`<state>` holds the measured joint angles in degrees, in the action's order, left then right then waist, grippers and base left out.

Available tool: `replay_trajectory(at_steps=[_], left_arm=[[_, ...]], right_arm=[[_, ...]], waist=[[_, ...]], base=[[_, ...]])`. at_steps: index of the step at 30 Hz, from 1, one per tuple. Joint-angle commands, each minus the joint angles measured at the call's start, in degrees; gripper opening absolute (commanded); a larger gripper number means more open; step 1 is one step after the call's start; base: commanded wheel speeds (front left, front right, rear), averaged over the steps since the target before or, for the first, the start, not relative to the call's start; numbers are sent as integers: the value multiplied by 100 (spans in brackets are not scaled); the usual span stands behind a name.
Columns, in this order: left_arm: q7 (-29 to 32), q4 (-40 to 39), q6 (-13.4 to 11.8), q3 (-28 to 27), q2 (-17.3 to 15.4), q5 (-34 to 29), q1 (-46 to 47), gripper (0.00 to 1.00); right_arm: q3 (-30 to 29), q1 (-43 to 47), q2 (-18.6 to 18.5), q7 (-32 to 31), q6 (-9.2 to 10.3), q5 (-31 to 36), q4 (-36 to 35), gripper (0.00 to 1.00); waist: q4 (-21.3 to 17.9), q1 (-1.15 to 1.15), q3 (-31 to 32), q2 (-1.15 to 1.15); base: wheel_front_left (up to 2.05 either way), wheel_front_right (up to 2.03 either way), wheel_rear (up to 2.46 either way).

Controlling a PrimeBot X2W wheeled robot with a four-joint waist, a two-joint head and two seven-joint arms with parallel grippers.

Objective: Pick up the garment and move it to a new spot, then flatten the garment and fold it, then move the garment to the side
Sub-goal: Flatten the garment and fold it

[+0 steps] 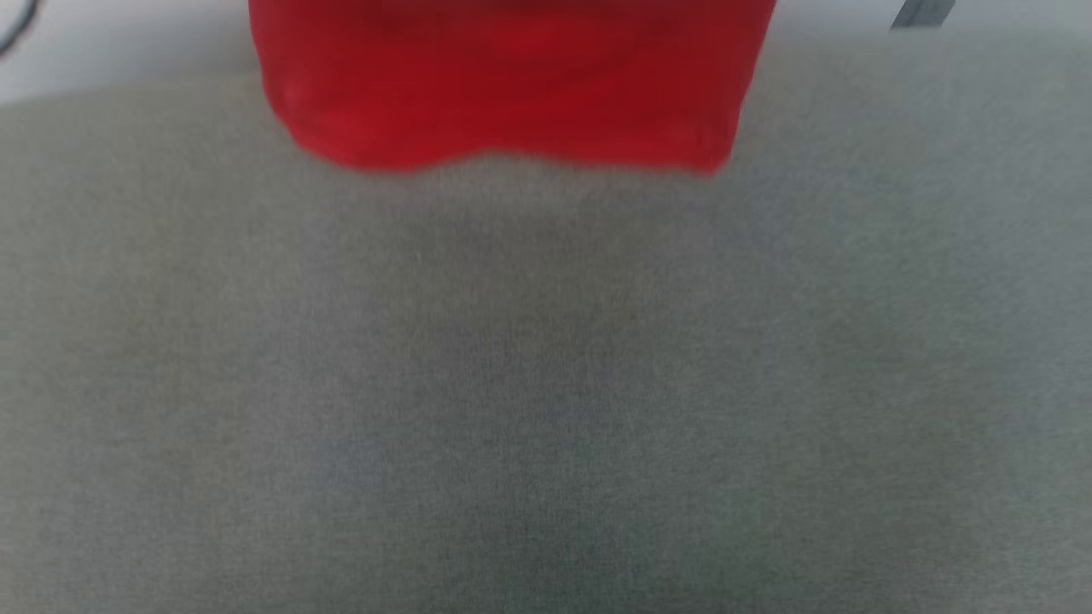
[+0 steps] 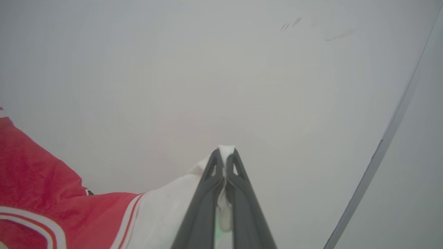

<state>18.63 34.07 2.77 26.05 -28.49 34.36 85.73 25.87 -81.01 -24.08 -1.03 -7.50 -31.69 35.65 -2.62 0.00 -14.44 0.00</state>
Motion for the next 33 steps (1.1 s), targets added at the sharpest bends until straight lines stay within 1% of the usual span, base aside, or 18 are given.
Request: replay_trajectory(at_steps=[1, 2, 3, 5, 7, 9, 11, 14, 17, 18, 20, 23, 28, 33], left_arm=[[-234, 93, 47, 3, 28, -106, 201, 0], [-408, 232, 13, -24, 70, -152, 331, 0], [-604, 339, 31, -7, 97, -229, 450, 0], [-1160, 519, 49, 11, 154, -384, 737, 0], [-1683, 751, 14, 9, 206, -537, 906, 0], [-2082, 1029, 39, 20, 305, -557, 959, 0], [-2338, 1304, 121, 71, 384, -579, 935, 0], [-2519, 1737, 201, 134, 481, -521, 762, 0], [-2467, 2138, 304, 232, 590, -414, 440, 0], [-2467, 2138, 304, 232, 590, -414, 440, 0], [-2290, 2388, 342, 239, 644, -307, 207, 0], [-2061, 2622, 385, 272, 662, -164, -169, 0], [-1458, 2868, 423, 393, 650, 6, -840, 0], [-927, 2790, 445, 420, 597, 249, -1585, 0]], right_arm=[[12, -160, 48, 224, 2, 147, 125, 0], [14, -292, 58, 460, 2, 292, 253, 0], [3, -412, 74, 648, 2, 422, 402, 0], [8, -685, 118, 1101, 2, 728, 675, 0], [-15, -881, 169, 1374, 2, 1026, 940, 0], [11, -956, 277, 1491, 2, 1227, 1163, 0], [95, -873, 377, 1528, 2, 1290, 1382, 0], [263, -710, 460, 1469, 3, 1106, 1660, 0], [594, -359, 503, 1254, 2, 815, 1787, 0], [594, -359, 503, 1254, 2, 815, 1787, 0], [781, -73, 504, 1051, 2, 497, 1738, 0], [1089, 392, 365, 659, 2, -24, 1503, 0], [1533, 1140, -127, 16, 2, -768, 873, 0], [1707, 1925, -717, -488, 2, -1451, 99, 0]], waist=[[55, 0, -439, 0], [67, 0, -541, 0], [82, 0, -634, 0], [112, 0, -806, 0], [143, 0, -950, 0], [177, 0, -1046, 0], [216, 0, -1096, 0], [276, 0, -1100, 0], [331, 0, -1037, 0], [331, 0, -1037, 0], [365, 0, -955, 0], [414, 0, -819, 0], [477, 0, -589, 0], [540, 0, -351, 0]], base=[[0, 0, 0], [0, 0, 0], [0, 0, 0], [0, 0, 0], [0, 0, 0], [0, 0, 0], [0, 0, 0], [0, 0, 0], [0, 0, 0], [0, 0, 0], [0, 0, 0], [0, 0, 0], [0, 0, 0], [0, 0, 0]])
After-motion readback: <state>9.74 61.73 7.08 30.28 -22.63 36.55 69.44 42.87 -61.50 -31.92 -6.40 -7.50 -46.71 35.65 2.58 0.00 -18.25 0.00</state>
